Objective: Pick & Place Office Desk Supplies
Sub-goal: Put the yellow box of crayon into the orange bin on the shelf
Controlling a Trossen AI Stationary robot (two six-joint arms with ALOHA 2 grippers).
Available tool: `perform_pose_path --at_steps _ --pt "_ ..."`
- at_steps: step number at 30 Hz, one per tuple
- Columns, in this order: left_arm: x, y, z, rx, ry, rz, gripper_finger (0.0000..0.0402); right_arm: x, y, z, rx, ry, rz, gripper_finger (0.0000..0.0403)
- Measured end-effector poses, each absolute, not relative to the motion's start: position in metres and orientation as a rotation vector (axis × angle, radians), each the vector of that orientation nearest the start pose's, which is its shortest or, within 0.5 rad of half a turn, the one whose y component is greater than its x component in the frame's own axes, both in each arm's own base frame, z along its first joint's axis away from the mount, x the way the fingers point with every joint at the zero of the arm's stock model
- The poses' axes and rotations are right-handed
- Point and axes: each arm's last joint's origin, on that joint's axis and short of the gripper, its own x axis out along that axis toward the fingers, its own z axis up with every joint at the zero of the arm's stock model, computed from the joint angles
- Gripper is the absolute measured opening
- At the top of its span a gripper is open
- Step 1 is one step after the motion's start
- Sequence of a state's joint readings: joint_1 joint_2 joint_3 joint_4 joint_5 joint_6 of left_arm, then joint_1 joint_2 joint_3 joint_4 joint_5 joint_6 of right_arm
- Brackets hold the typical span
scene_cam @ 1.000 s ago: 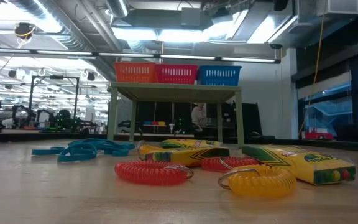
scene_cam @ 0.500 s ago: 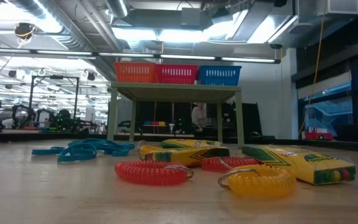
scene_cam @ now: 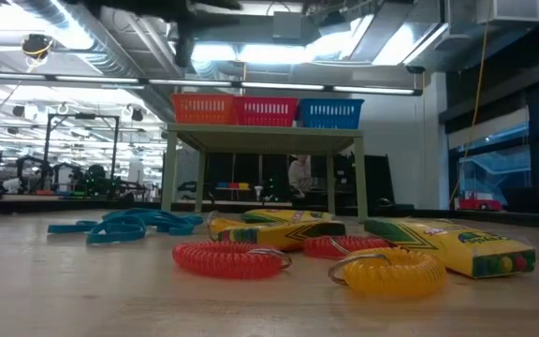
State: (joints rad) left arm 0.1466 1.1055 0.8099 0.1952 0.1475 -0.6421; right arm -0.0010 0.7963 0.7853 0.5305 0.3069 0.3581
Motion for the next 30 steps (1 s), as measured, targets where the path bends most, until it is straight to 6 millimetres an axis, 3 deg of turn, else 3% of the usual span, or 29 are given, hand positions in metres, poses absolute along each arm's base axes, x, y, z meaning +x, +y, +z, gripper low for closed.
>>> perform_pose_path --at_steps 8,12,17,22,30 --pt "0.302 0.034 0.297 -0.32 0.385 0.067 0.0218 0.164 -0.009 0.397 0.498 -0.571 -0.173 0.0082" --pt "0.329 0.019 0.283 -0.146 0.622 0.009 0.0255 0.164 -0.008 0.397 0.495 -0.567 -0.151 0.0122" --pt "0.357 -0.013 0.28 0.082 0.78 -0.107 0.0267 0.164 -0.008 0.397 0.519 -0.569 -0.143 0.0168" --pt "0.378 -0.037 0.283 0.132 0.768 -0.169 0.0267 0.164 -0.007 0.396 0.532 -0.561 -0.136 0.0204" --pt "0.391 -0.061 0.214 0.221 1.057 -0.148 0.0268 0.174 -0.006 0.391 0.545 -0.527 -0.141 0.0224"
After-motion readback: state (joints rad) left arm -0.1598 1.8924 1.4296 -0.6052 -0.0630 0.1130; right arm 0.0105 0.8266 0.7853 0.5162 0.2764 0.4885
